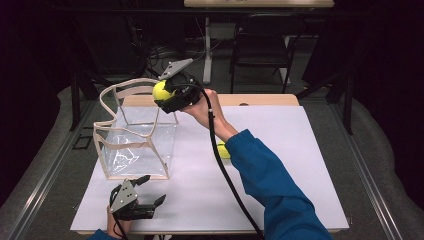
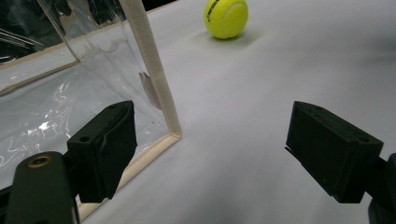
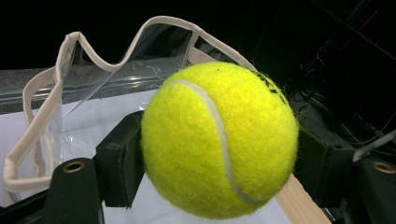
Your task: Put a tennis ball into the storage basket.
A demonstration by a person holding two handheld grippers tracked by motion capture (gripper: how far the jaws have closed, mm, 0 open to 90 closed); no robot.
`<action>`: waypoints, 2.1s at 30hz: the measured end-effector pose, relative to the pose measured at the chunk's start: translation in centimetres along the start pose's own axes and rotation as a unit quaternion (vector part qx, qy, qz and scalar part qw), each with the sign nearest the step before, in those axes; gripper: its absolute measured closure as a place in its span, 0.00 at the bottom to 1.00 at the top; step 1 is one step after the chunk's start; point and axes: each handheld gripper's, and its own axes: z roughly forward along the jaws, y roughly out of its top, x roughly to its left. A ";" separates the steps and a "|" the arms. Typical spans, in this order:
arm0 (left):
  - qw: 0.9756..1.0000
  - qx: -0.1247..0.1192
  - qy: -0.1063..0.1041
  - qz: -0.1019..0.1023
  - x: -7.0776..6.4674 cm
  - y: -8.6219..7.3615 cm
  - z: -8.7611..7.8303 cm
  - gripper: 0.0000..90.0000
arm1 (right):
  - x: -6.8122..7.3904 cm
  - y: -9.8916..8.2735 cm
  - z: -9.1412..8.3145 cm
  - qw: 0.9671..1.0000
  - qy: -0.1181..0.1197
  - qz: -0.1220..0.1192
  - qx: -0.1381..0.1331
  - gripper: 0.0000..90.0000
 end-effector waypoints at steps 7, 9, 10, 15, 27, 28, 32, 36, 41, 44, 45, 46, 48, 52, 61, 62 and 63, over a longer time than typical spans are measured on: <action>1.000 0.000 0.000 0.000 0.0 0.0 0.0 0.18 | 0.4 0.3 0.3 1.000 0.003 -0.004 -0.001 0.29; 1.000 0.000 0.000 0.000 0.0 0.0 0.0 0.18 | 0.4 0.4 0.3 1.000 0.003 -0.004 0.000 0.29; 1.000 0.000 0.000 0.000 0.0 0.0 0.0 0.18 | 0.5 0.4 0.3 1.000 0.004 -0.005 -0.001 0.29; 1.000 0.000 0.000 0.001 0.0 0.0 0.0 0.18 | 0.5 0.4 0.3 1.000 0.004 -0.005 -0.001 0.29; 1.000 -0.001 0.000 0.000 0.0 0.0 0.0 0.18 | 1.2 0.9 0.5 1.000 0.009 -0.013 -0.007 0.29; 1.000 -0.001 0.000 0.000 0.0 0.0 0.0 0.18 | 1.2 1.0 0.5 1.000 0.010 -0.012 -0.007 0.29; 1.000 -0.001 -0.001 0.000 0.0 0.0 0.0 0.18 | 1.2 1.0 0.5 1.000 0.010 -0.012 -0.007 0.29; 1.000 0.000 -0.001 -0.001 0.0 0.0 0.0 0.18 | 1.5 1.1 1.0 1.000 0.015 -0.014 -0.003 0.29; 1.000 -0.002 -0.001 -0.001 0.0 0.0 0.0 0.18 | 1.5 1.4 1.0 1.000 0.017 -0.015 -0.004 0.29; 1.000 -0.002 -0.001 -0.001 0.0 0.0 0.0 0.18 | 1.6 1.6 1.0 1.000 0.018 -0.016 -0.003 0.29; 1.000 -0.002 -0.001 -0.001 0.0 0.0 0.0 0.18 | 1.7 1.7 1.1 1.000 0.019 -0.016 -0.004 0.29; 1.000 -0.001 -0.001 -0.001 0.0 0.0 0.0 0.18 | 1.7 1.8 1.1 1.000 0.020 -0.017 -0.003 0.29; 1.000 -0.002 0.000 -0.001 0.0 0.0 0.0 0.18 | 1.7 1.9 1.2 1.000 0.021 -0.016 -0.003 0.29; 1.000 -0.002 -0.001 -0.002 0.0 0.0 -0.1 0.18 | 1.8 2.0 1.4 1.000 0.023 -0.017 0.000 0.29; 1.000 -0.003 -0.001 -0.002 0.0 0.0 -0.1 0.18 | 2.1 2.1 2.0 0.999 0.031 -0.018 0.008 0.29; 1.000 -0.003 -0.001 -0.002 0.0 0.0 -0.1 0.18 | 2.1 2.1 2.0 0.999 0.031 -0.018 0.010 0.29; 1.000 -0.002 -0.001 -0.001 0.0 0.0 -0.1 0.18 | 2.2 2.1 2.2 0.999 0.033 -0.016 0.012 0.29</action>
